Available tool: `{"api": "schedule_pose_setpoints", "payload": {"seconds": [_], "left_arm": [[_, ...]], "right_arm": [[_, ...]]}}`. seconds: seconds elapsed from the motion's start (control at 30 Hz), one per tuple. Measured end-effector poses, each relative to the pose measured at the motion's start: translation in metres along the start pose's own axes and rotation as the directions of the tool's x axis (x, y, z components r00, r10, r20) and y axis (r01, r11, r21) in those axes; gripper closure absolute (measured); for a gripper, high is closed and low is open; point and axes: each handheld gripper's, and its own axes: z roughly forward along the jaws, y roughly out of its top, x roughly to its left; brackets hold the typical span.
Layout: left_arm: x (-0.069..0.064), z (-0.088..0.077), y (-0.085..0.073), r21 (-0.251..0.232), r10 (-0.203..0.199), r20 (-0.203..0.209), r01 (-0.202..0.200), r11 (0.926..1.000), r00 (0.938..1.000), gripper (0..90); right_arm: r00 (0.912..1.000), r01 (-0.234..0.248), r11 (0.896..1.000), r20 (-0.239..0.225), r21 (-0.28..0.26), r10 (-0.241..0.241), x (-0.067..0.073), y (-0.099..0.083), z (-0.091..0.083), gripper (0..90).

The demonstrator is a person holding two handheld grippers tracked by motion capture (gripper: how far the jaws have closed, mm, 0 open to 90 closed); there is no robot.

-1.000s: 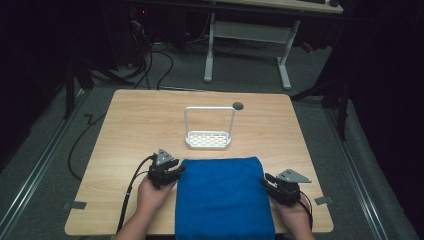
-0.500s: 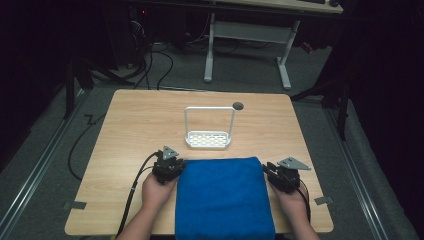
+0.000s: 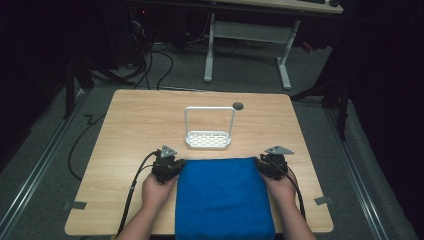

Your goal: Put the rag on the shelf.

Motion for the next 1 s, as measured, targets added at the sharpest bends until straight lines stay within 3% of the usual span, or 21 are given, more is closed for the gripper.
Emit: {"api": "schedule_pose_setpoints", "payload": {"seconds": [0.23,0.33,0.37,0.47,0.67,0.73,0.83,0.87,0.97,1.0], "left_arm": [[-0.001,0.000,0.000,-0.003,0.002,-0.008,-0.002,1.0000,1.0000,85.2],[-0.001,0.000,0.000,-0.002,0.007,-0.010,-0.007,1.0000,0.9999,85.1],[-0.001,0.000,-0.001,-0.001,0.010,-0.010,-0.010,1.0000,0.9999,85.1],[-0.001,-0.001,-0.001,0.000,0.010,-0.007,-0.010,0.9999,0.9999,85.0],[-0.001,-0.001,-0.001,-0.001,0.008,-0.006,-0.008,1.0000,0.9999,84.9],[-0.001,-0.001,-0.001,-0.001,0.008,-0.006,-0.008,1.0000,1.0000,84.7],[-0.001,-0.001,-0.001,-0.002,0.006,-0.004,-0.006,1.0000,1.0000,84.5],[-0.001,-0.001,-0.001,-0.001,0.007,-0.004,-0.007,1.0000,1.0000,84.5],[-0.001,-0.001,-0.001,0.000,0.012,-0.005,-0.012,0.9999,0.9999,84.4],[-0.001,-0.001,-0.001,-0.001,0.011,-0.005,-0.011,0.9999,0.9999,84.4]], "right_arm": [[0.9999,-0.007,1.000,0.009,-0.004,0.007,0.004,-0.001,0.000,64.4],[0.9994,0.032,0.999,0.015,-0.003,-0.032,0.008,-0.001,-0.001,72.0],[0.9991,0.041,0.999,-0.008,-0.001,-0.041,0.009,-0.001,-0.001,79.3],[0.9989,0.046,0.999,-0.009,-0.001,-0.046,0.010,-0.001,-0.001,80.0],[0.9997,0.021,1.000,-0.008,-0.007,-0.021,0.008,0.000,-0.003,67.1],[0.9996,-0.006,1.000,-0.027,-0.012,0.006,0.007,0.000,-0.002,57.1],[0.9996,-0.010,1.000,-0.027,-0.003,0.010,0.007,0.000,0.000,56.2],[1.0000,0.004,1.000,-0.003,-0.001,-0.004,0.007,0.000,0.000,56.3],[0.9997,0.020,1.000,-0.014,-0.001,-0.020,0.009,-0.001,-0.001,64.7],[0.9992,0.034,0.999,-0.022,-0.001,-0.034,0.011,-0.001,-0.001,73.6]]}}
